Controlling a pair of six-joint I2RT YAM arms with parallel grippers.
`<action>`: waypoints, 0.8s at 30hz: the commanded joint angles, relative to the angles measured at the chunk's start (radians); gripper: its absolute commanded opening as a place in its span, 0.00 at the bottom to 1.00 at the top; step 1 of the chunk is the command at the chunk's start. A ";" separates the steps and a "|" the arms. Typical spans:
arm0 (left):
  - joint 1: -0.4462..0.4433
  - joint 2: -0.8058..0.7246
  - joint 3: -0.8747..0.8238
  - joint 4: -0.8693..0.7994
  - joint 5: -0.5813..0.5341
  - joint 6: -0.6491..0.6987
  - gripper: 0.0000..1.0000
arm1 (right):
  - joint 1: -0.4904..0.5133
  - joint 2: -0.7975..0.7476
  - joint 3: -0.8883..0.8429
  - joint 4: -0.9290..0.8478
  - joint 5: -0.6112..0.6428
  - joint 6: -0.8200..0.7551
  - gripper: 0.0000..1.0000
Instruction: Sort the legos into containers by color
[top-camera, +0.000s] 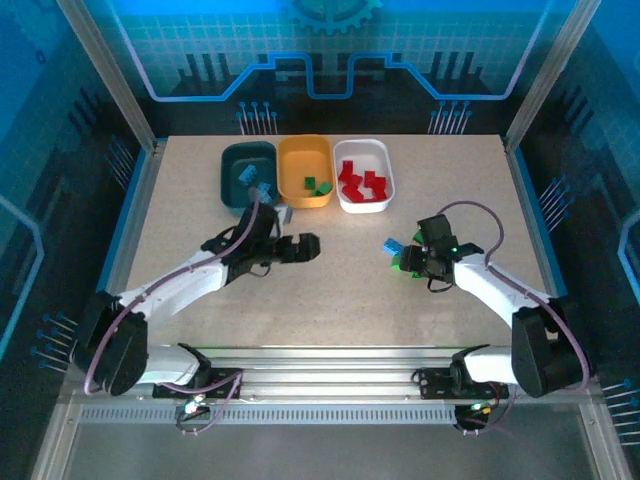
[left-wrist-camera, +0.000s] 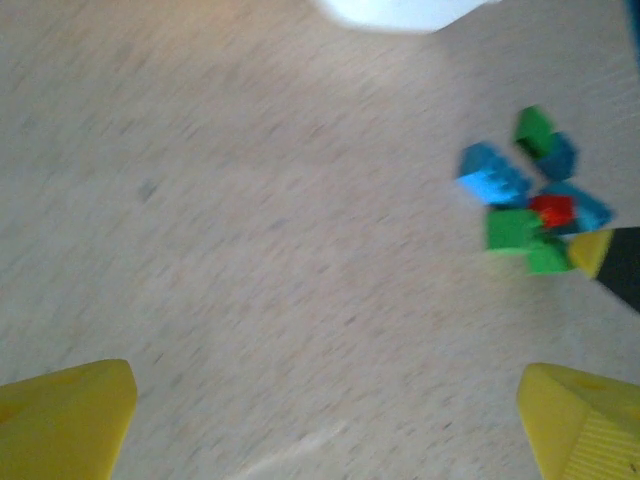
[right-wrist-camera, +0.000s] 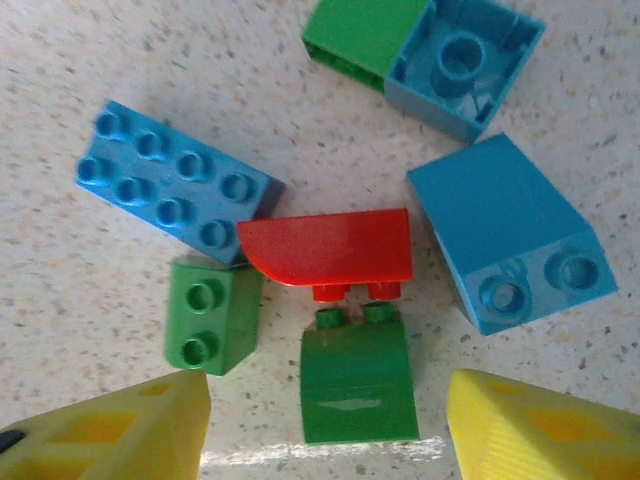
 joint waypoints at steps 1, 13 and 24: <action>0.040 -0.125 -0.059 0.042 0.011 -0.079 0.99 | 0.015 0.034 0.018 -0.030 0.040 0.018 0.60; 0.122 -0.308 -0.126 -0.062 -0.001 -0.056 0.99 | 0.019 0.113 0.023 -0.027 0.056 0.004 0.49; 0.153 -0.445 -0.143 -0.171 -0.040 -0.069 0.99 | 0.102 -0.007 0.013 -0.074 0.125 0.016 0.30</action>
